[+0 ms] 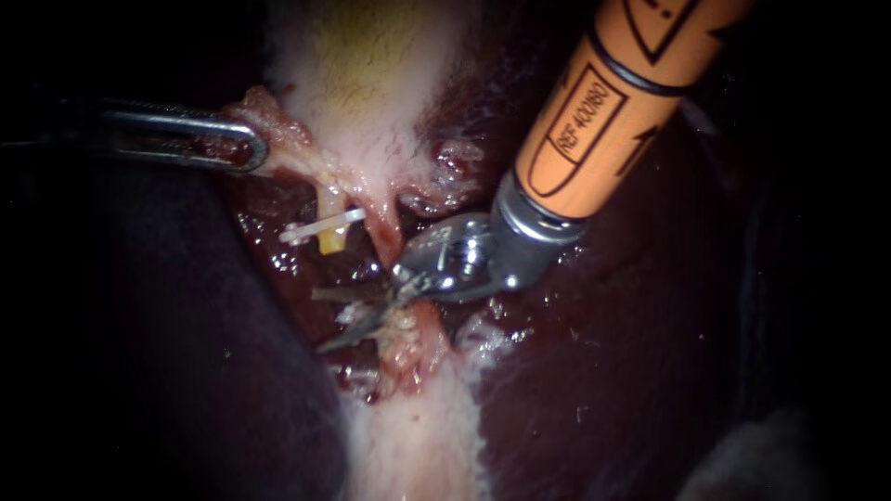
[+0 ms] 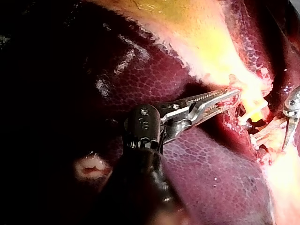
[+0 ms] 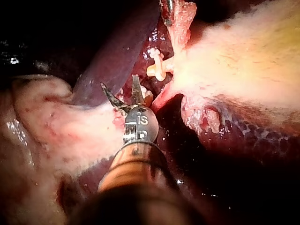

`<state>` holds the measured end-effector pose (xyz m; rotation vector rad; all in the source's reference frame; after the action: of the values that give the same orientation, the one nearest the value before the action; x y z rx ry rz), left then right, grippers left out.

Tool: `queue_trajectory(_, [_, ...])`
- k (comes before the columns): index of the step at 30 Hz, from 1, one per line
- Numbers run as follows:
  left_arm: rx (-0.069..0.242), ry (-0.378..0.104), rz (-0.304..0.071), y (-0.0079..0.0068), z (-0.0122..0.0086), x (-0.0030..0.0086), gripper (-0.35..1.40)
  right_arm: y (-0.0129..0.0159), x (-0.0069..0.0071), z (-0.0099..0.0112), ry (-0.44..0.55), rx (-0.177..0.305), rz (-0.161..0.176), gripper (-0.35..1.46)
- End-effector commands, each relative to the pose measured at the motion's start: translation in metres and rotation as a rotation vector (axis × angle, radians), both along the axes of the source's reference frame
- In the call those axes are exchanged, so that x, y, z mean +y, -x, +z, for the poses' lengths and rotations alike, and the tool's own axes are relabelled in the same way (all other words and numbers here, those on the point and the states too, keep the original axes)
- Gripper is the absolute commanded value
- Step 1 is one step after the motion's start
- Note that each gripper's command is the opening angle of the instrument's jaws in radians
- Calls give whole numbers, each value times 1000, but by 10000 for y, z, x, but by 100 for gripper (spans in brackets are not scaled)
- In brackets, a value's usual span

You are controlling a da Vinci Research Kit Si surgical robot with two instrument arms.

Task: Go back from the cut left tube

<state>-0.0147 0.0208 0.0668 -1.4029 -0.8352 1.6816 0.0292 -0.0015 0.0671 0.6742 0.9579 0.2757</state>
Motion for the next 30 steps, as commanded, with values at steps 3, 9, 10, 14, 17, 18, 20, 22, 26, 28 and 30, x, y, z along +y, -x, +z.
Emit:
queue_trajectory(3, [2, 1, -3, -2, 3, 1, -35, 16, 1, -19, 128, -7, 63, 143])
queue_trajectory(9, [3, 2, -4, -3, 6, 2, -35, 59, 2, -49, 237, -16, 85, 143])
queue_trajectory(10, [3, 2, -4, -3, 6, 2, -35, 66, 3, -51, 249, -17, 85, 143])
queue_trajectory(14, [3, 2, -4, -3, 7, 2, -35, 97, 5, -59, 288, -22, 90, 143])
queue_trajectory(17, [3, 2, -4, -3, 7, 2, -35, 119, 7, -64, 305, -34, 102, 143])
queue_trajectory(18, [3, 2, -4, -3, 7, 2, -35, 125, 8, -66, 314, -35, 103, 143])
queue_trajectory(20, [3, 2, -4, -4, 8, 3, -35, 140, 10, -70, 326, -45, 111, 143])
queue_trajectory(22, [3, 2, -4, -4, 8, 3, -35, 152, 12, -74, 337, -54, 119, 143])
queue_trajectory(26, [5, 2, -7, -4, 9, 3, -35, 168, 17, -80, 349, -70, 134, 143])
queue_trajectory(28, [5, 2, -7, -4, 9, 3, -35, 171, 20, -82, 349, -77, 140, 143])
queue_trajectory(30, [5, 3, -7, -3, 10, 3, -35, 173, 21, -84, 352, -76, 137, 143])
